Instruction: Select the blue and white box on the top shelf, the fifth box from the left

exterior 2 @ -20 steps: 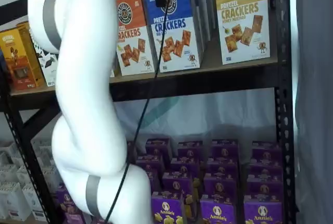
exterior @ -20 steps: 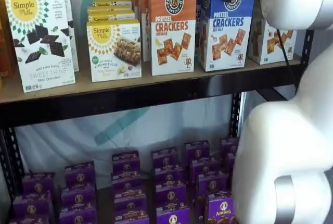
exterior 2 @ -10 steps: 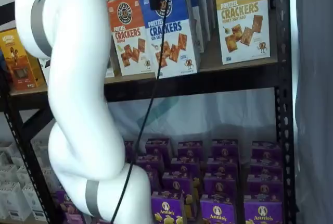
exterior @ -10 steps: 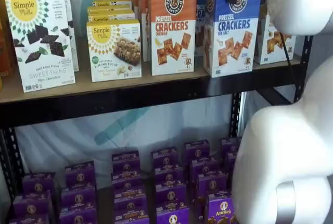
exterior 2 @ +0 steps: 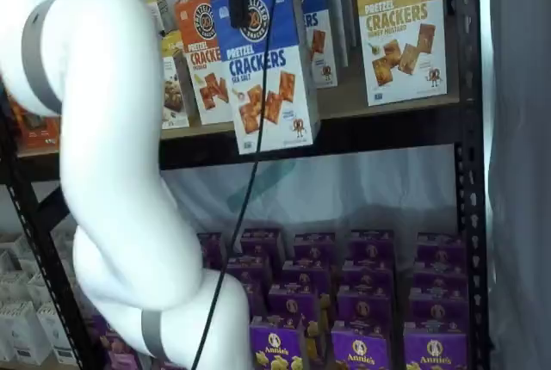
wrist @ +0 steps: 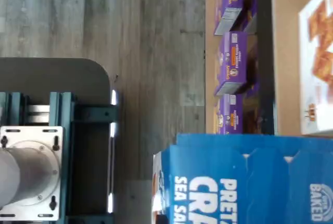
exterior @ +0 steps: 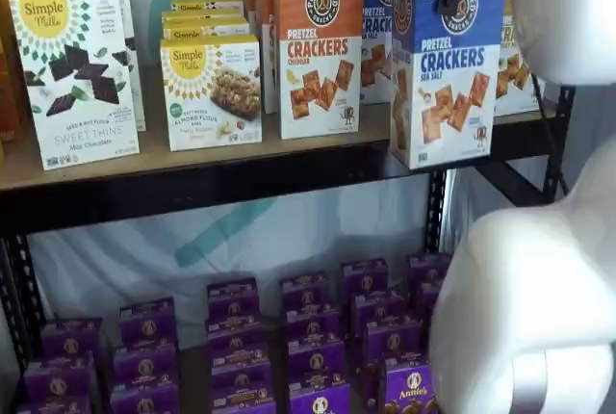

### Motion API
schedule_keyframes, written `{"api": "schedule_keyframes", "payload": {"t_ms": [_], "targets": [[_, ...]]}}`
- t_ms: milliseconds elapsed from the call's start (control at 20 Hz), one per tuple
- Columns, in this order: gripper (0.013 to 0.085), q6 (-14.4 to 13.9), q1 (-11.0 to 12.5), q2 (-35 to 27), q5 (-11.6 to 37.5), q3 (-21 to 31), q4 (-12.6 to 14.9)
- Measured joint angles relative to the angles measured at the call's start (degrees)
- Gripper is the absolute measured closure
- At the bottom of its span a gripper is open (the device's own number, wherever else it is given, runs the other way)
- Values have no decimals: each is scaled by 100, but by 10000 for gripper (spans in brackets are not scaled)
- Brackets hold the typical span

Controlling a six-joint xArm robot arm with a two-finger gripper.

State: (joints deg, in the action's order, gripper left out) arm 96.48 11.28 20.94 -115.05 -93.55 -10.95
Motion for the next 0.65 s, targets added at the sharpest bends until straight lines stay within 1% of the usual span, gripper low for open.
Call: {"api": "schedule_keyframes", "payload": {"t_ms": [200, 400, 650], "targets": [[370, 38, 27, 381, 69, 439, 9], [370, 123, 104, 745, 172, 885, 2], [370, 201, 186, 949, 224, 1173, -33]]}}
